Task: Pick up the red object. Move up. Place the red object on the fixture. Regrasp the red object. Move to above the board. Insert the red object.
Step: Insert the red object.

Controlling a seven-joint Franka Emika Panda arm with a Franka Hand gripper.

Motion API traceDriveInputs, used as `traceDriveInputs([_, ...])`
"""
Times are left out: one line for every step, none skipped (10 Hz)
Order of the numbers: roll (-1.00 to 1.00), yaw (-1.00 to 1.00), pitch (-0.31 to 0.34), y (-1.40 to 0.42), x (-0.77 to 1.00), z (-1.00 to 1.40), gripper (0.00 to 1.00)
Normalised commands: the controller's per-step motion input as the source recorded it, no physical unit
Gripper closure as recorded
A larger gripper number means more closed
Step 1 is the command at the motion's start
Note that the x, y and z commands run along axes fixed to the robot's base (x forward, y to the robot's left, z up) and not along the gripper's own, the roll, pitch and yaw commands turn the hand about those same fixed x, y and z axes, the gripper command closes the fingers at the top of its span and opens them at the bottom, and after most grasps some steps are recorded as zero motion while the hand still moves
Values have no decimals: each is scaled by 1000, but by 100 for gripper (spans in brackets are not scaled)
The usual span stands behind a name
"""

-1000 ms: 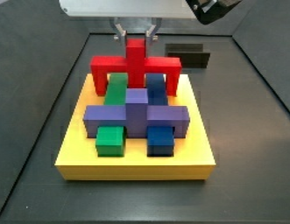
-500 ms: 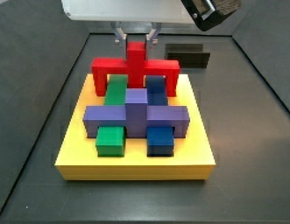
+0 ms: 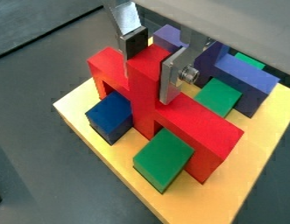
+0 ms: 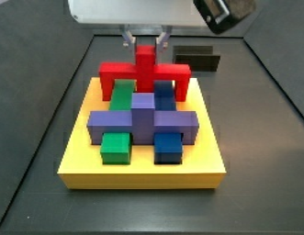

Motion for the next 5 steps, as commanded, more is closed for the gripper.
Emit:
traceDriveInputs([217,-223,56,-97,397,-231,100])
traceDriveInputs([117,-100,0,0,0,-329,100])
traceDriveInputs([0,0,-120,60,-229,-574,100])
traceDriveInputs([-74,23,-167,149,-217,-620,100])
traceDriveInputs([-176,34,-141,157,-123,-566,100])
